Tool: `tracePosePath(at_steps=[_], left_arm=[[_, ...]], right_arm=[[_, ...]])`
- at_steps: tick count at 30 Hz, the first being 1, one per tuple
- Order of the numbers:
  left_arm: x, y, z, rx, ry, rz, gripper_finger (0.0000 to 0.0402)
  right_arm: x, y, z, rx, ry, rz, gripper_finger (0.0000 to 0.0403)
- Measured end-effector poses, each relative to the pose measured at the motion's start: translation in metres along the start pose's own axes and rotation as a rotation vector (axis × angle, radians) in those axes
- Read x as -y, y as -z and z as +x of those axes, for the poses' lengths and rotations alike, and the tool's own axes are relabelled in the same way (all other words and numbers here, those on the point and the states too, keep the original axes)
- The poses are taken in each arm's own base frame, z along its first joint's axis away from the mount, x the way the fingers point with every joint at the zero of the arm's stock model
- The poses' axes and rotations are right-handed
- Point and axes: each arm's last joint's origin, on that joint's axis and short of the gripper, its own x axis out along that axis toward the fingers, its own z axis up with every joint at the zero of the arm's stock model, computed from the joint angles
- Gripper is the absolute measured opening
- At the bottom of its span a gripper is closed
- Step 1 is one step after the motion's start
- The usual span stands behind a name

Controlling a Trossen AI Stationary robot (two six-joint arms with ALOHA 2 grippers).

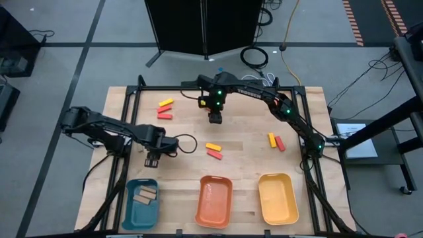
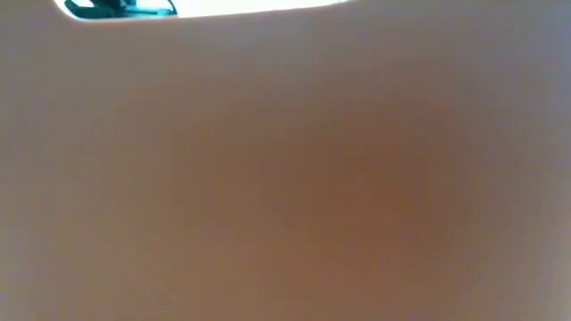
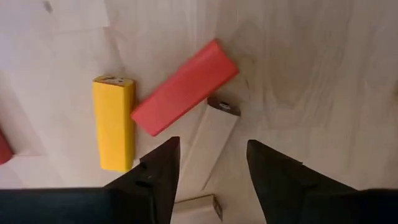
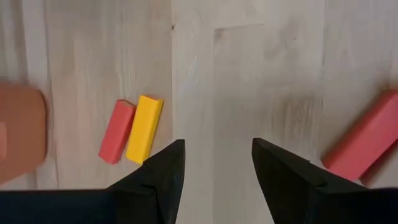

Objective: Sort blocks
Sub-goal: Put the bottom left brown block into the blue bin

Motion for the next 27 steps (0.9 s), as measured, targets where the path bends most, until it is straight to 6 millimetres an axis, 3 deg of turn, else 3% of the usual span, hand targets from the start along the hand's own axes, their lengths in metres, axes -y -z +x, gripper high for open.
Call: tracePosePath(at_steps=[11,21,27], left_arm=[[-0.004,0.0,0.009,-0.018,0.025,-0.016,0.0185],[-0.006,-0.016,0.039,-0.112,0.052,-0.01,0.0185],[-0.006,-0.02,0.046,-0.141,0.063,0.002,0.0182]], right_arm=[[0.001,0.0,0.0,0.006,0.003,-0.017,0.018],[0.0,0.0,0.0,0.004,0.002,-0.006,0.018],[0.0,0.0,0.0,0.004,0.002,-0.005,0.018]])
